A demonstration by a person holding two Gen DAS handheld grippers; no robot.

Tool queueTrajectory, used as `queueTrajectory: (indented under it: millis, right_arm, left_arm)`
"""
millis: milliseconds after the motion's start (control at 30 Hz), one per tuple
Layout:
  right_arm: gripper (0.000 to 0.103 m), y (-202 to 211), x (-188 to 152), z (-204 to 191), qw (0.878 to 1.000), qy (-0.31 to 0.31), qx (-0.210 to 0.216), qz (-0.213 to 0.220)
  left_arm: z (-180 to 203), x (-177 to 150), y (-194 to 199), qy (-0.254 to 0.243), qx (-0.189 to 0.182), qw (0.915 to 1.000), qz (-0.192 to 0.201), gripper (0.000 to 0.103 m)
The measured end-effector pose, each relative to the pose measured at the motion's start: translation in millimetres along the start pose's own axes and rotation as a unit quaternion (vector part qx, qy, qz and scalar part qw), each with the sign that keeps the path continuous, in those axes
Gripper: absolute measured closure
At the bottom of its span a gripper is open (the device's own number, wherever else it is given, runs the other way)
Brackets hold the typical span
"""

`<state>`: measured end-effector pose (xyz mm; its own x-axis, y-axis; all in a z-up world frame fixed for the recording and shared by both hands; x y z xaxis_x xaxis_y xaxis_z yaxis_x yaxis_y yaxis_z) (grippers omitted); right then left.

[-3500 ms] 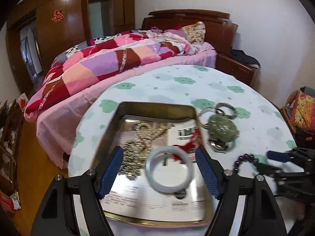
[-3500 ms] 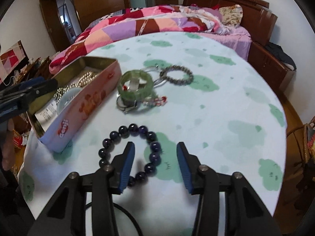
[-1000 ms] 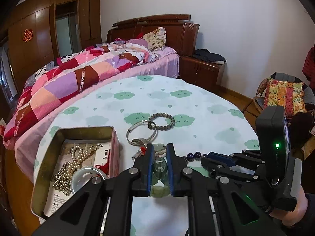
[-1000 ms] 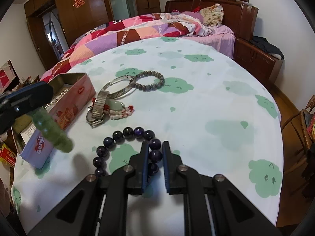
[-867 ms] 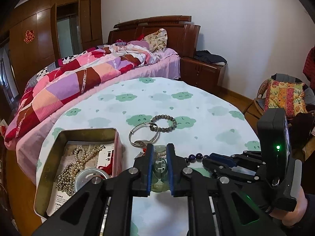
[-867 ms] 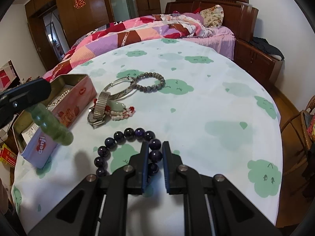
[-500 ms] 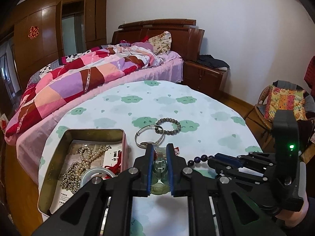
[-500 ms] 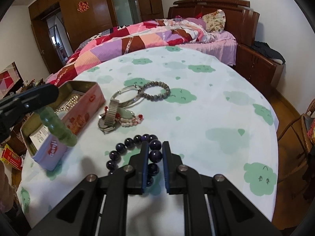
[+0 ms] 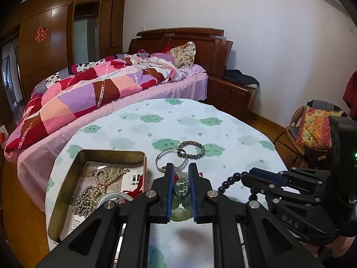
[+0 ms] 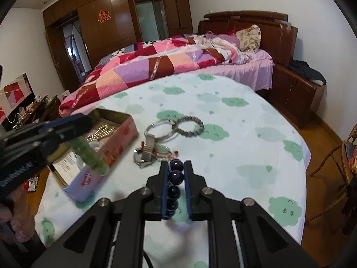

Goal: Organize jewelry
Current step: 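Carry the dark bead bracelet with the right tool while the left tool carries the pendant to the box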

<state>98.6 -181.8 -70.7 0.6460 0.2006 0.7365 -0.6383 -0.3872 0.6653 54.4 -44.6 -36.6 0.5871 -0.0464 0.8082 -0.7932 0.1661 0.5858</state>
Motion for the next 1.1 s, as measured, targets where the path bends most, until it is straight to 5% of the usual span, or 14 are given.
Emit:
queueTrajectory:
  millis: [1100]
  right_arm:
    - [0.087,15.3,66.3,-76.3,0.994,0.086,0.037,0.05]
  left_arm:
    - [-63.3,17.6,36.3,0.051,0.029,0.9977,0.033,0.091]
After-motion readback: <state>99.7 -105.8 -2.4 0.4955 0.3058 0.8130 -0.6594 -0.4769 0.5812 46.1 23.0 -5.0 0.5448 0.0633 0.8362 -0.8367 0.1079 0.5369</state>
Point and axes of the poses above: each gripper's, at about its wrist camera, not at the fingertips, and y roughly against the way its jaws point, z to its right, x to its top, the point moved 2 cm from there along -y, roughly the way its jaws point, and after that the axes turned 1 degree about -y, right-handed, at the moved point
